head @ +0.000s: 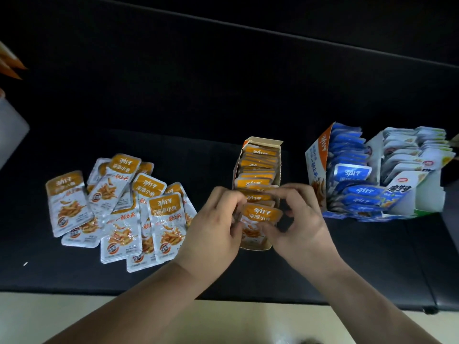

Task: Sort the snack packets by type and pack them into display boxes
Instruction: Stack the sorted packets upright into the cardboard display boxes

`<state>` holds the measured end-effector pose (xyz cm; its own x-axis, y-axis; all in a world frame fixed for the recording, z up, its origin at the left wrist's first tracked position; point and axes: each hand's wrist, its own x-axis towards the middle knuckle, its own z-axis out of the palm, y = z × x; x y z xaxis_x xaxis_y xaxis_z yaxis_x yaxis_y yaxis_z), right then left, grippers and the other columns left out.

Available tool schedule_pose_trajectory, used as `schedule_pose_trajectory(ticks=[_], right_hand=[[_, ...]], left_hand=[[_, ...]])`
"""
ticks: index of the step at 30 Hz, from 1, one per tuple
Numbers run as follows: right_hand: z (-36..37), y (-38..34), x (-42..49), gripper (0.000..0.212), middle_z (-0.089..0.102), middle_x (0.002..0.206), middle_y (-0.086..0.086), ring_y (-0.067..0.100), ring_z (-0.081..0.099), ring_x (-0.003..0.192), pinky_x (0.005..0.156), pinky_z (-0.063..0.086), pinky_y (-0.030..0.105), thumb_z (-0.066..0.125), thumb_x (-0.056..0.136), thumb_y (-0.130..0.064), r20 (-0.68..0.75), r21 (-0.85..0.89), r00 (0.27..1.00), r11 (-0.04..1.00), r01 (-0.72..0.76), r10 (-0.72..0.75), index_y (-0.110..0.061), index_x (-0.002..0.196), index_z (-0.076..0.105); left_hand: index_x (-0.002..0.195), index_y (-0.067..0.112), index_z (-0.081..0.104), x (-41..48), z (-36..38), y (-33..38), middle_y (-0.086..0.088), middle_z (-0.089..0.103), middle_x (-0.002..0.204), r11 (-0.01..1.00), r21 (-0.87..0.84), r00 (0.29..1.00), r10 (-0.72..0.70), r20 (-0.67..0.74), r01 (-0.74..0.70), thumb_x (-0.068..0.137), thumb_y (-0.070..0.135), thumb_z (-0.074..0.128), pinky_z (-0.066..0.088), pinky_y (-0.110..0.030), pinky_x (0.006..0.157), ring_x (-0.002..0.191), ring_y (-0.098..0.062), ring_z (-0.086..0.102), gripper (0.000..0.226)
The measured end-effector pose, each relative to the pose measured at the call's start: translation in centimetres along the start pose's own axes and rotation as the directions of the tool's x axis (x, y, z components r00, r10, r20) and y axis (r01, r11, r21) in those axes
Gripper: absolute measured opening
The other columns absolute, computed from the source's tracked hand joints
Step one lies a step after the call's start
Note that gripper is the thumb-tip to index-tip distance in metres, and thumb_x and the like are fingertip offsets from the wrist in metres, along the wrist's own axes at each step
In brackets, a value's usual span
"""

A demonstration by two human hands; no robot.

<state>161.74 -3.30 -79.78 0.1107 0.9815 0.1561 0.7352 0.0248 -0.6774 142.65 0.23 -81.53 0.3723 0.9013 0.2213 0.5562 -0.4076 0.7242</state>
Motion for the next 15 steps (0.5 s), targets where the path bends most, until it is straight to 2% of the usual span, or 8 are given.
schedule_pose_trajectory(ticks=[4, 6, 10, 13, 15], right_hand=[[-0.12, -0.29, 0.27, 0.047, 0.045, 0.133, -0.004, 0.016, 0.054, 0.124, 0.090, 0.059, 0.038, 0.087, 0.073, -0.004, -0.039, 0.044, 0.995, 0.995, 0.092, -0.090, -0.019, 0.109, 0.062], [-0.20, -0.40, 0.45, 0.046, 0.044, 0.135, -0.004, 0.015, 0.053, 0.126, 0.090, 0.059, 0.038, 0.086, 0.074, -0.004, -0.030, 0.037, 0.995, 0.994, 0.101, -0.100, -0.020, 0.109, 0.061], [-0.16, -0.43, 0.76, 0.065, 0.042, 0.135, -0.011, 0.005, 0.050, 0.128, 0.100, 0.055, 0.033, 0.091, 0.072, -0.011, -0.057, 0.070, 0.998, 0.997, -0.010, 0.014, -0.034, 0.122, 0.055], [-0.28, -0.26, 0.75, 0.089, 0.044, 0.135, -0.019, -0.003, 0.053, 0.124, 0.101, 0.052, 0.024, 0.092, 0.073, -0.017, -0.023, 0.135, 0.995, 0.986, -0.095, 0.099, -0.051, 0.137, 0.041], [-0.17, -0.11, 0.51, 0.092, 0.048, 0.140, -0.019, -0.001, 0.054, 0.128, 0.105, 0.051, 0.026, 0.090, 0.077, -0.027, 0.029, 0.159, 0.991, 0.978, -0.132, 0.129, -0.044, 0.151, 0.037]], left_hand=[[0.103, 0.020, 0.054, 0.66, -0.11, 0.19, 0.009, 0.050, 0.106, 0.998, -0.005, 0.996, 0.055, -0.065, -0.055, 0.084, 0.007, 0.077, 0.049, -0.014, 0.064, 0.086, -0.005, 0.054, 0.033], [0.104, 0.021, 0.054, 0.83, -0.04, 0.15, 0.010, 0.051, 0.104, 0.999, -0.012, 0.995, 0.050, -0.083, -0.051, 0.084, 0.011, 0.077, 0.048, -0.013, 0.066, 0.086, -0.005, 0.055, 0.032], [0.113, 0.028, 0.054, 0.76, 0.12, -0.13, 0.016, 0.052, 0.103, 0.986, -0.139, 0.986, -0.109, -0.130, 0.091, 0.082, 0.028, 0.084, 0.050, -0.013, 0.069, 0.091, -0.004, 0.057, 0.043], [0.126, 0.037, 0.047, 0.46, 0.17, -0.44, 0.018, 0.053, 0.108, 0.972, -0.174, 0.975, -0.182, -0.124, 0.159, 0.080, 0.035, 0.085, 0.054, -0.017, 0.074, 0.097, -0.004, 0.058, 0.060], [0.138, 0.037, 0.047, 0.29, 0.13, -0.62, 0.017, 0.053, 0.108, 0.977, -0.157, 0.979, -0.165, -0.123, 0.145, 0.084, 0.039, 0.081, 0.055, -0.019, 0.072, 0.095, -0.005, 0.060, 0.064]])
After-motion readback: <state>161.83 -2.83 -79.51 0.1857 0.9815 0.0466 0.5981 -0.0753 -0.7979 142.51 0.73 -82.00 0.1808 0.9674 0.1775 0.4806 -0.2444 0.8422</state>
